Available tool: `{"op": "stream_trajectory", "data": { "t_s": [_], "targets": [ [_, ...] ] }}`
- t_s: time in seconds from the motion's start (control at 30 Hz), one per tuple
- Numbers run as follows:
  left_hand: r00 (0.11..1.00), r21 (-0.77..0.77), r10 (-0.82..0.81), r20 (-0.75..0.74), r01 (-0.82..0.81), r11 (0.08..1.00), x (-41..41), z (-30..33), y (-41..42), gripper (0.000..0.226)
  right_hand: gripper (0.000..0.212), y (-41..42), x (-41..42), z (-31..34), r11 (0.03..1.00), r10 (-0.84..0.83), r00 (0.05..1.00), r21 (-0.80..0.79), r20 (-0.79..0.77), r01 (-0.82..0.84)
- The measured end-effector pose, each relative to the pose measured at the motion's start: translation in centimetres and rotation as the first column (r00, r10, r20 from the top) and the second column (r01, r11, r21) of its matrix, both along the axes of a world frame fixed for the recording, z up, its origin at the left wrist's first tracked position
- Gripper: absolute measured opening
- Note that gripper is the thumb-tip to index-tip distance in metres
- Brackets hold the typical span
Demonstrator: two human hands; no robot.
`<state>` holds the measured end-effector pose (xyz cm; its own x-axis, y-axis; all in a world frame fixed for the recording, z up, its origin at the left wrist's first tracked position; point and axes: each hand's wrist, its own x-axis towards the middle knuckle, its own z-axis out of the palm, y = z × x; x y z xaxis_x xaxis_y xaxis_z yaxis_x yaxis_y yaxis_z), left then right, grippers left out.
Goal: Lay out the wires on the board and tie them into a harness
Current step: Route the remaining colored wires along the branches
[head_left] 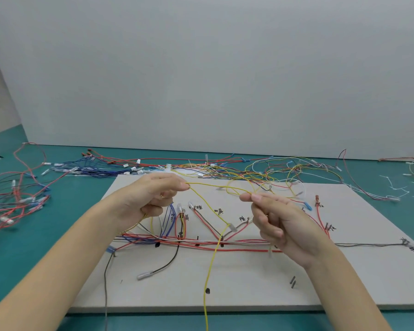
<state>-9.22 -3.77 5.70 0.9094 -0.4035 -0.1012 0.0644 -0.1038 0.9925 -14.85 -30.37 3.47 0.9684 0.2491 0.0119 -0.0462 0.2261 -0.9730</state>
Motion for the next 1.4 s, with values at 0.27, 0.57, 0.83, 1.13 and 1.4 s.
{"op": "stream_trajectory", "data": {
  "t_s": [0.27,0.57,0.83,1.13,1.4],
  "targets": [
    [0.996,0.103,-0.090,0.011,0.089,0.991,-0.1,0.0,0.3,0.020,0.023,-0.4,-0.3,0.3,0.998,-0.039,0.999,0.045,0.008,0.039],
    [0.959,0.028,-0.260,-0.114,0.265,0.964,0.1,-0.2,1.3,0.026,0.045,-1.2,0.0,0.5,0.982,-0.170,0.983,0.076,-0.066,0.175],
    [0.964,0.097,-0.251,-0.093,0.259,0.961,0.5,-0.6,1.7,0.022,0.022,-1.3,-0.5,1.4,0.994,-0.067,0.994,0.088,0.090,0.059],
    [0.993,0.053,-0.098,-0.063,0.101,0.993,0.8,-1.0,1.2,0.023,0.009,1.4,-2.2,2.5,0.913,0.358,0.921,-0.267,0.156,-0.309],
    [0.996,-0.102,-0.063,-0.058,0.057,0.993,0.9,-1.0,2.0,0.030,0.022,3.3,-3.1,2.7,0.653,0.482,0.874,-0.689,0.057,-0.315]
  ]
}}
